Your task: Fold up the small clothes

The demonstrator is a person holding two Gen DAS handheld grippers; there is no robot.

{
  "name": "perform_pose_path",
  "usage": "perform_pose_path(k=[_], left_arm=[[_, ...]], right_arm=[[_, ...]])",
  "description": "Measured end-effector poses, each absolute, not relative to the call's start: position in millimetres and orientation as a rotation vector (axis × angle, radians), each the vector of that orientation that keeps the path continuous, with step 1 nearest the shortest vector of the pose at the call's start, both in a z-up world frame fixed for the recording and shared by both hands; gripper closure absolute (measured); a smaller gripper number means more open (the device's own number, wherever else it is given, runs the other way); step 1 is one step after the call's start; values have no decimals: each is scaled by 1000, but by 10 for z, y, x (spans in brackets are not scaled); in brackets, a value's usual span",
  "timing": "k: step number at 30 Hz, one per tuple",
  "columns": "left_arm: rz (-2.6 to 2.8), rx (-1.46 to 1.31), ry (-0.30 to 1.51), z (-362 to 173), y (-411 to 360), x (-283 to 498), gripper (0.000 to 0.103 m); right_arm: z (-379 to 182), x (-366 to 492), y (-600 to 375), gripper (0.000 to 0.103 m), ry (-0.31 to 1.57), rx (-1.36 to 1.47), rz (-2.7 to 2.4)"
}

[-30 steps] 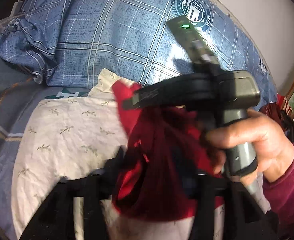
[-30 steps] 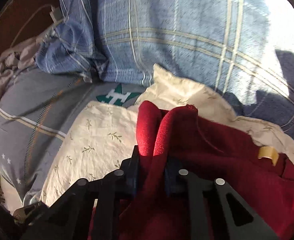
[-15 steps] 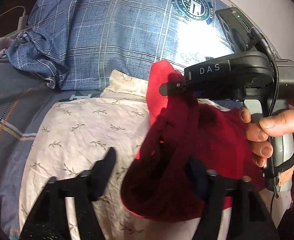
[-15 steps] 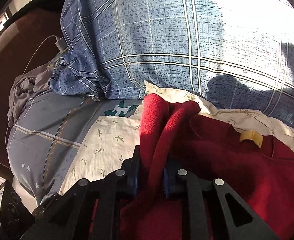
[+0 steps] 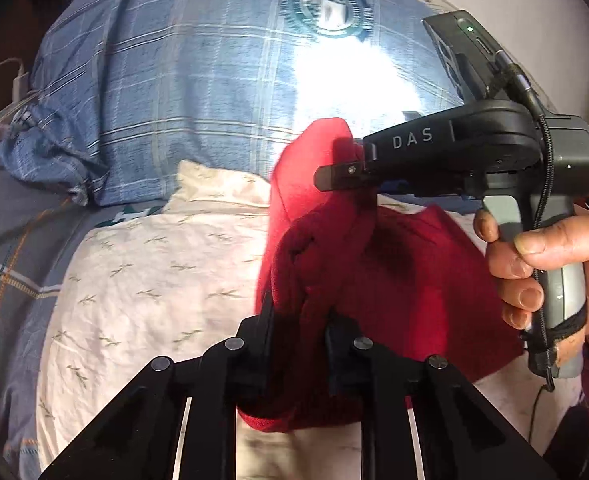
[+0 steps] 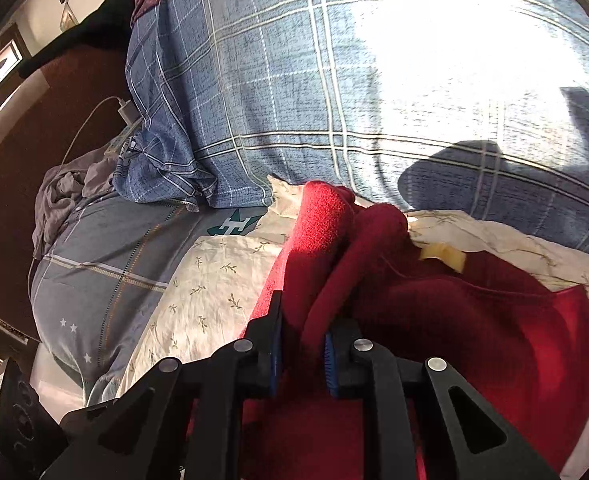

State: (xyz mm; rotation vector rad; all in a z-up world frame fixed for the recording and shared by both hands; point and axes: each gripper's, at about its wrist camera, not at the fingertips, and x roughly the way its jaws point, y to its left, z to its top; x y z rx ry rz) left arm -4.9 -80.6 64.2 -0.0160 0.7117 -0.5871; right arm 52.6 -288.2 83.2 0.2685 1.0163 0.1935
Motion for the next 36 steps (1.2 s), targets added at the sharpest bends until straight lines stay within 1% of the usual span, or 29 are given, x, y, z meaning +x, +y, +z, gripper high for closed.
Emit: perform_pose_path(k=[7,16,21,24,26,27,28,29,30,31,33,34,36], left_arm=[[-719,-35,729,854,-1218,-265,87],[-809,36,761,934,-1887,-494,89],[-840,71,798,840,-2241,-601,89],[-839,86,846,687,-2434,-595,89],[-839,93,868,597,-2499,-600,87],[-852,81,884,576,-2503,-589,84],[-870,64,898,580,-2474,-595,74],[-901,50,910,614,-2423,-612,70],[-925,49,915,659,-2377,-622,63],[-934,63,907,726,-2296,-658,58],[-906,106,853,861,-2086,-686,54],[-891,120,821,929,-1967,-713,51],[-829,128,775,1049,-1707,-728,49]], right_arm=[[1070,218,-3424,88,983,294,157],[1108,-139,-4113,89,971,321,75],[944,-285,-4463,89,985,358,9],[720,-293,-4604,89,1023,384,-42],[540,-287,-4677,89,1048,416,-69],[466,-291,-4704,88,1058,436,-77],[409,-310,-4737,87,1051,470,-79],[406,-343,-4763,80,1039,495,-78],[427,-384,-4785,76,1033,522,-73],[458,-432,-4811,74,1029,542,-72],[572,-590,-4831,56,1005,580,-64],[650,-720,-4824,53,981,600,-36],[741,-915,-4726,45,958,613,10]])
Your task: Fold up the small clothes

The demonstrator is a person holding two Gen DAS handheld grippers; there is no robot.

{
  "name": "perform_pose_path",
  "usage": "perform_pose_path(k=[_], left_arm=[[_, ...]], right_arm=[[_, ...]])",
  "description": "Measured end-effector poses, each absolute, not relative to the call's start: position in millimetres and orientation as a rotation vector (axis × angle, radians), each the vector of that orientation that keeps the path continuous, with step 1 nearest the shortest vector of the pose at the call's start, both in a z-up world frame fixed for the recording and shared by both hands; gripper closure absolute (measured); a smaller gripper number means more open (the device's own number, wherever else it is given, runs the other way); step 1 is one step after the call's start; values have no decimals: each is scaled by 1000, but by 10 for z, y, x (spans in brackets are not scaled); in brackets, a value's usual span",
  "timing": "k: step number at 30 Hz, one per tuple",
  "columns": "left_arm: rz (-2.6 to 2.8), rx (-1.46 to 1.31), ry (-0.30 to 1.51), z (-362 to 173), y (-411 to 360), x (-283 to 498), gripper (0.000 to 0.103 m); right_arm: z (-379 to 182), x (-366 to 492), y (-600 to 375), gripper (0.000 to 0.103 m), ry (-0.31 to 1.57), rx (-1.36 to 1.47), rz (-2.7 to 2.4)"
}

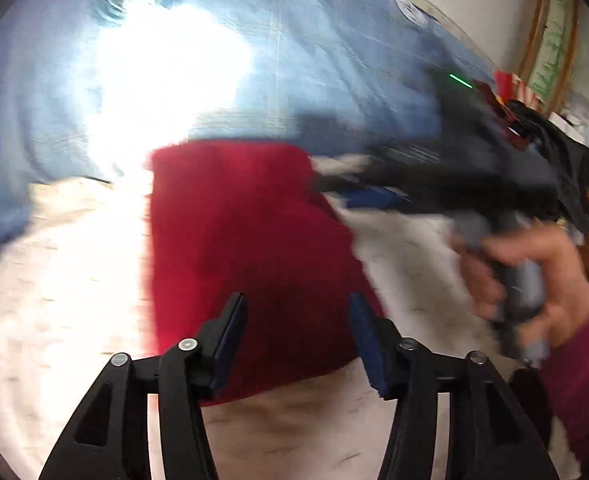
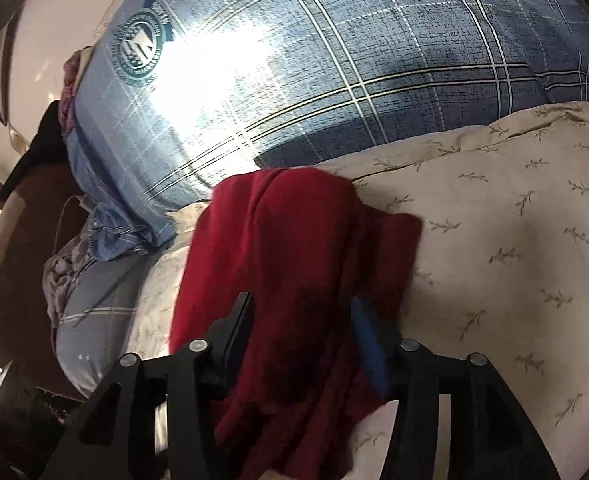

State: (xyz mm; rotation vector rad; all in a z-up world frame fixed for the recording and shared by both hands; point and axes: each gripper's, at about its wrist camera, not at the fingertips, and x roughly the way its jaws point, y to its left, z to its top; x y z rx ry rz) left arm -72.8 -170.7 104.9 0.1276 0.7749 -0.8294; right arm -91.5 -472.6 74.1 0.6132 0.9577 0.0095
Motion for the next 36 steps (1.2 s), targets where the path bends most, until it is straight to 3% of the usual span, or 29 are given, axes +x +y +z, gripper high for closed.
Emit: perform_pose_path(k=[7,8,9,10,12,15,19,26,36], left_arm=[[-638,44,828,943,-1331,-489,47],[-626,41,843,901,-1346,-478,47],[-617,44,854,857,-1384,-477,47],[-616,49,868,825,-1407,-502,47],[-633,56,875,808,-1441,-539,47],[-623,75,838,860,-1439,-547,45],[-614,68,863,734,-1553,-418,44],[-574,94,803,770,-1687,-172,41],[-538,80,808,581,-1944,157,35]], right_arm=[[548,-1086,-4273,41,1026,576,49],[493,-1071,-4225,53,1033,552,34],[472,-1064,-4204,77,1034,527,21],[467,-1065,-4181,84,1031,482,1],[572,-1120,-4166,88,1006,425,0],[744,-1242,-4205,89,966,335,-24],[506,-1170,-4211,89,1033,326,-62],[964,-1281,-4314,65,892,383,-89],[538,-391,-4276,72,942,226,-167]])
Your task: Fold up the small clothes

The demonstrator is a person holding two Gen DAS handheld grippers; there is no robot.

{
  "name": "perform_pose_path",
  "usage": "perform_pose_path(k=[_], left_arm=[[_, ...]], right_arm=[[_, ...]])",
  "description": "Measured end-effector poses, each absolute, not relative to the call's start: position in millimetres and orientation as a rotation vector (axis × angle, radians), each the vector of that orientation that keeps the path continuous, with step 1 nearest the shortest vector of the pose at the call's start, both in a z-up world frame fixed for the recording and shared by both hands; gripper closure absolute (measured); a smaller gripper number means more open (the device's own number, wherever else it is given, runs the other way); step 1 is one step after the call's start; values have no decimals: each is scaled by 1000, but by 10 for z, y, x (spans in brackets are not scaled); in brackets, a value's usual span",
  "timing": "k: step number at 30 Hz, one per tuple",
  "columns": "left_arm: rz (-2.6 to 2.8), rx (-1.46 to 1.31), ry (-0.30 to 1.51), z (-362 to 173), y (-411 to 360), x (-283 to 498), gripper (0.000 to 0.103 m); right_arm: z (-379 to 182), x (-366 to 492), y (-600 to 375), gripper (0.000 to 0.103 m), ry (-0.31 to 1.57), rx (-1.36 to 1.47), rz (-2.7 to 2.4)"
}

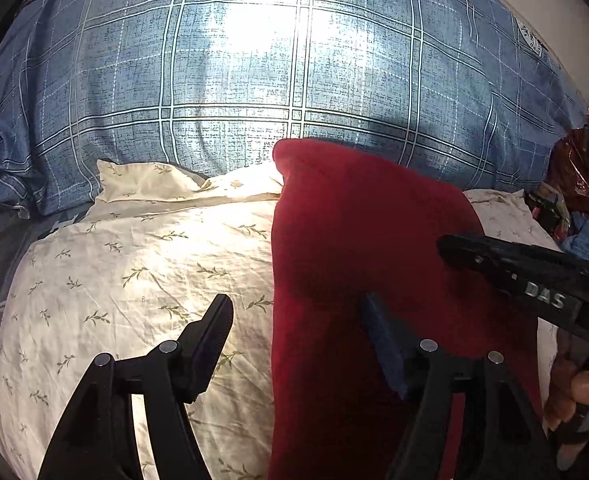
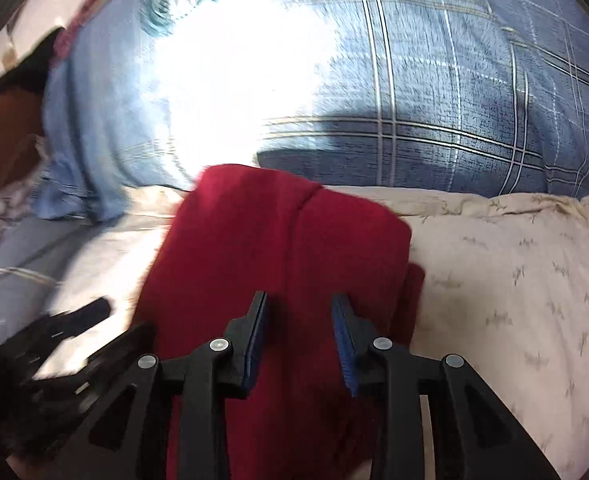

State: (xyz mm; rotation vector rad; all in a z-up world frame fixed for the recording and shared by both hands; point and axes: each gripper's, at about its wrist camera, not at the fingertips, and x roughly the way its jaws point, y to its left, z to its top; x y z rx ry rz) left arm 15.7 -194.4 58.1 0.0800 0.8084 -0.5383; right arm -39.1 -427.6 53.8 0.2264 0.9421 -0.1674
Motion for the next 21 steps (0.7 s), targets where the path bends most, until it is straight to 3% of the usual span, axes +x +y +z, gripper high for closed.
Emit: perform_pose_path(k=[9,12,21], left_arm=[[-537,104,817,464,-2110,252,34],[-527,119,805,482,-2118,218,34],[-511,124,801,497,-2122,149,34]], right_arm=[[398,-233,-4415,72,957,237,-199],[613,-418,-4351,66,952,261,-182],[720,-958,-3999,69,955,182,-163]])
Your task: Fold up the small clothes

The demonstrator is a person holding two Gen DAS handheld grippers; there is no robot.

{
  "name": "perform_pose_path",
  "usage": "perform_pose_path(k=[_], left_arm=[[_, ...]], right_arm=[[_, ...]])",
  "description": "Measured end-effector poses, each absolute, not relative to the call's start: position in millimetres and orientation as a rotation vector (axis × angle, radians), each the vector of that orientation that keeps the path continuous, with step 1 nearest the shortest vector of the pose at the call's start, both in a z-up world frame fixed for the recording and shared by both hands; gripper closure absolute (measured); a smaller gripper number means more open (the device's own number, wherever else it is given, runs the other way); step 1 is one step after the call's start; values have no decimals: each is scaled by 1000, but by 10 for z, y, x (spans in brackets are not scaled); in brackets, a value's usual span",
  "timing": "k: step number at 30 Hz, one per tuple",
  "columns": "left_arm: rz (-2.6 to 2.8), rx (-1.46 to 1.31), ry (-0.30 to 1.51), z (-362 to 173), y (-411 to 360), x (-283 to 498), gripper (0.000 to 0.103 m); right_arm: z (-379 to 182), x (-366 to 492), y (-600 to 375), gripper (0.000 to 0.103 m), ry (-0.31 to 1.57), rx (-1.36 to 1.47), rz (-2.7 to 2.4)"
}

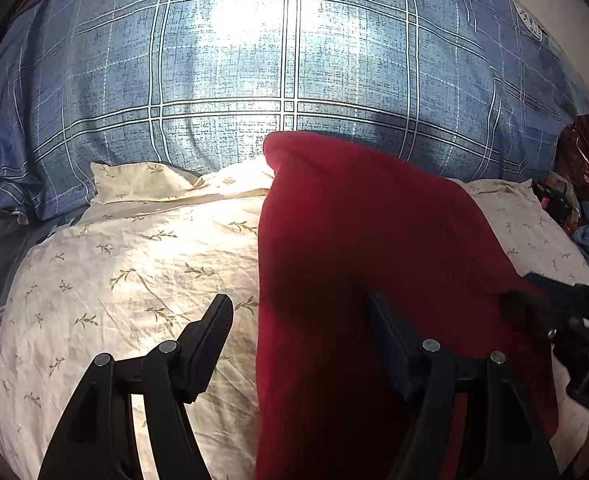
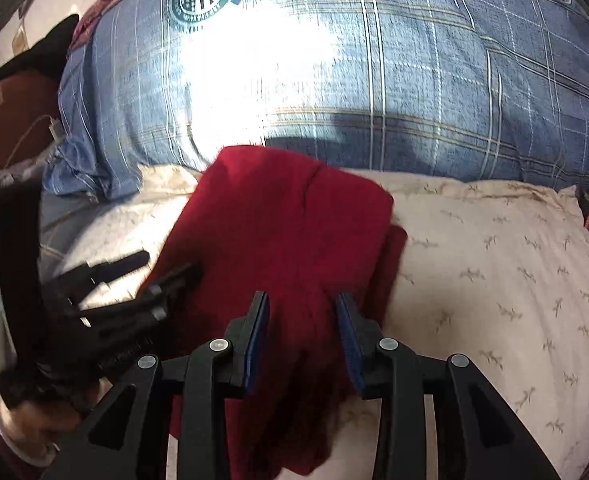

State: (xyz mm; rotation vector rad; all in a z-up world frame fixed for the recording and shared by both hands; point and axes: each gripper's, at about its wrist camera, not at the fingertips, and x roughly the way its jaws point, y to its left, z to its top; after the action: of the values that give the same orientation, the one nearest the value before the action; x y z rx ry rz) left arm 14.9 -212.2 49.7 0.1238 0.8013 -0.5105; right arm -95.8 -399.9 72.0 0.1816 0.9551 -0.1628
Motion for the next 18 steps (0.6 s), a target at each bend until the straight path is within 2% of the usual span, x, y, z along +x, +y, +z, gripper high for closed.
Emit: perform_pose_path(k=[3,8,18], left_arm=[[-510,131,806,498,-2134,122,34],[-512,149,805,513,-2127,72,34],[-508,147,817,544,-2085,37,33]], right_arm=[[499,-985,-4053,68,1008,174,-173],[493,-1056,-4141,68,999,228,-162],[788,-971,-4120,65,915,265,-179]])
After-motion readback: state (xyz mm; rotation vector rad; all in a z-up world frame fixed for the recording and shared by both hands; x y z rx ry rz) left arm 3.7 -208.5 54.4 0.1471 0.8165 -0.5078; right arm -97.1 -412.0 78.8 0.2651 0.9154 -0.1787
